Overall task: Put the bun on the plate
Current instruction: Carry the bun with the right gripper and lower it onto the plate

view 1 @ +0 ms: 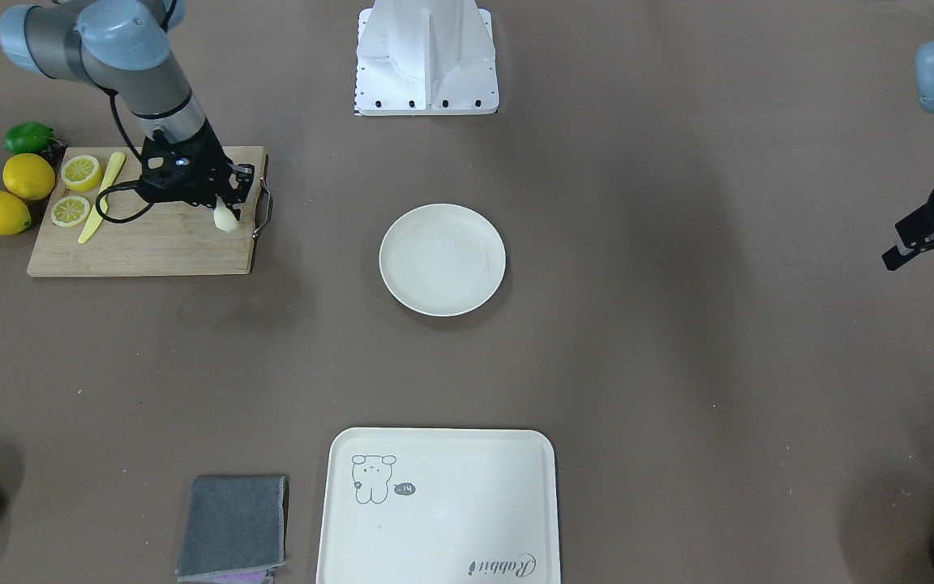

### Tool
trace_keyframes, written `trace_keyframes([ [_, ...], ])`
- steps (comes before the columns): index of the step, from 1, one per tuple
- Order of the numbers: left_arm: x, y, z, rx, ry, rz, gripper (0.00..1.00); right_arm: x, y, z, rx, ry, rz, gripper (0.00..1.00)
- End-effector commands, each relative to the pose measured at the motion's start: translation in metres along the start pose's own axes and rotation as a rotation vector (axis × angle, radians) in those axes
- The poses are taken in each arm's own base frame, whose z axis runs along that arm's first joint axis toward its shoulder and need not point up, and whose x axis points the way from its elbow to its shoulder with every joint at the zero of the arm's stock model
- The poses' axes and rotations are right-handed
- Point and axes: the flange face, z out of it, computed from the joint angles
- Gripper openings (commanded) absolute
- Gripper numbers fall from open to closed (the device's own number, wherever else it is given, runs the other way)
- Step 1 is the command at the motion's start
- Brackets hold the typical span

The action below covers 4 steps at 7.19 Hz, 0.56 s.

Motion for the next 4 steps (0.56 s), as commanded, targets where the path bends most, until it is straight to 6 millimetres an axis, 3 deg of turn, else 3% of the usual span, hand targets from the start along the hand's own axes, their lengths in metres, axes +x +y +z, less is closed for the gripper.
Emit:
trace_keyframes([
  [1, -0.001, 0.0, 0.001, -0.002, -0.002, -0.003, 0.98, -0.099, -0.04, -0.001, 0.022, -0.004, 0.084, 0.26],
  [4, -0.015, 0.012, 0.006, -0.018, -0.009, -0.024, 0.98, -0.252, -0.068, 0.02, 0.088, -0.023, 0.179, 0.26],
])
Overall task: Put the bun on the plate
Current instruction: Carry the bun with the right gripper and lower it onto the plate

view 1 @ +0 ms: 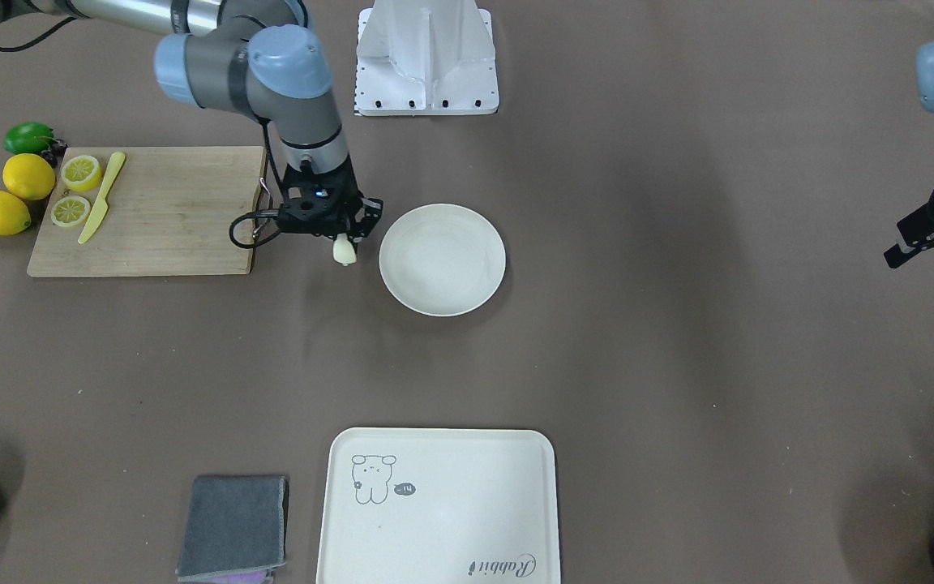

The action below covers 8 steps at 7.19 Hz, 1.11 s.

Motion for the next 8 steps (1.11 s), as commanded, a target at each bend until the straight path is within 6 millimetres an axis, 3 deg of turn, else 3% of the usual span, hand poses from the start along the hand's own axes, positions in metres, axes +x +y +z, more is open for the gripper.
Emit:
trace_keyframes([
  [1, -0.008, 0.004, 0.004, -0.009, -0.006, -0.013, 0.98, -0.1, 0.0, -0.002, 0.036, -0.027, 0.051, 0.28],
  [2, -0.013, 0.008, 0.006, -0.015, -0.009, -0.021, 0.98, -0.108, 0.005, -0.006, 0.04, -0.036, 0.048, 0.37],
  [4, -0.019, 0.012, 0.009, -0.022, -0.012, -0.03, 0.98, -0.108, 0.017, 0.002, 0.055, -0.024, 0.036, 0.94],
  [5, -0.034, 0.024, 0.018, -0.043, -0.023, -0.054, 0.98, -0.107, 0.017, 0.001, 0.056, -0.028, 0.031, 1.0],
  [8, -0.065, 0.037, 0.033, -0.066, -0.081, -0.105, 0.98, -0.108, 0.015, -0.004, 0.06, -0.038, 0.026, 1.0],
])
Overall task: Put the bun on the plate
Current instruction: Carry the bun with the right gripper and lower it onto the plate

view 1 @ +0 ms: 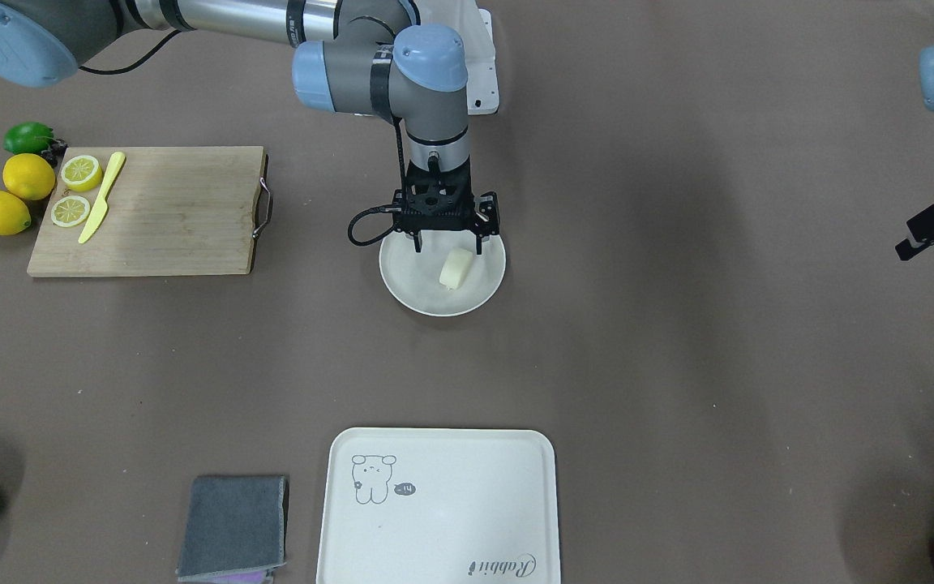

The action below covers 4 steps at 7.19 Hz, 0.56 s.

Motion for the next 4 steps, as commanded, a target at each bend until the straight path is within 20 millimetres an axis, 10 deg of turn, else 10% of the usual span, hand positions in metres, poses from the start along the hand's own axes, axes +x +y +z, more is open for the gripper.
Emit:
trace_keyframes([
  [1, -0.035, 0.016, 0.012, -0.025, -0.03, -0.053, 0.98, 0.002, -0.013, -0.008, 0.013, -0.01, 0.006, 1.0],
  [4, -0.145, 0.052, -0.012, -0.035, -0.062, 0.052, 0.98, 0.057, -0.069, -0.03, 0.017, -0.014, -0.01, 1.0],
])
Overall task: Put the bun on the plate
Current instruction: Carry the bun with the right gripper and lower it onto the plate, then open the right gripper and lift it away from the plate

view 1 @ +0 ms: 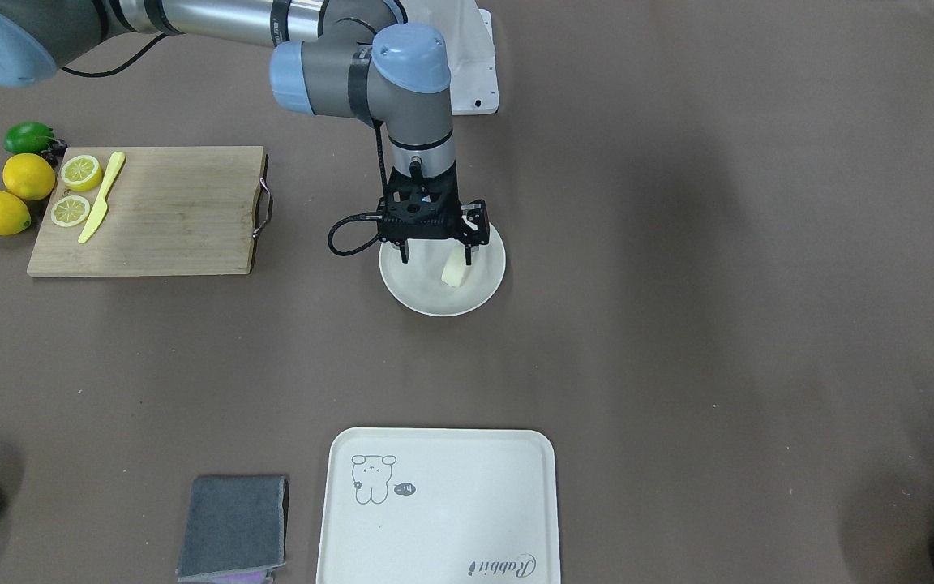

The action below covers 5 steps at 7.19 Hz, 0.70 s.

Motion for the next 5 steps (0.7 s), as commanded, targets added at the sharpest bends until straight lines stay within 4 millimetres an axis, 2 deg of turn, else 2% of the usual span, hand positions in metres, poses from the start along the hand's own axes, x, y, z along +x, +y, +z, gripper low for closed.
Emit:
trace_keyframes([
  [1, -0.069, 0.027, -0.007, -0.082, -0.035, 0.019, 0.98, 0.058, -0.048, -0.019, -0.022, 0.002, -0.029, 1.0],
  [2, -0.083, 0.039, -0.003, -0.107, -0.034, 0.057, 0.98, 0.096, -0.071, -0.018, -0.042, 0.022, -0.1, 1.0],
  [3, -0.09, 0.044, -0.001, -0.114, -0.034, 0.051, 0.98, 0.136, -0.105, -0.024, -0.064, 0.035, -0.128, 1.0],
  [4, -0.091, 0.043, 0.0, -0.115, -0.034, 0.05, 0.98, 0.203, -0.149, -0.03, -0.088, 0.083, -0.163, 1.0],
  [5, -0.094, 0.044, 0.001, -0.119, -0.03, 0.033, 0.98, 0.275, -0.184, -0.061, -0.107, 0.145, -0.248, 1.0],
])
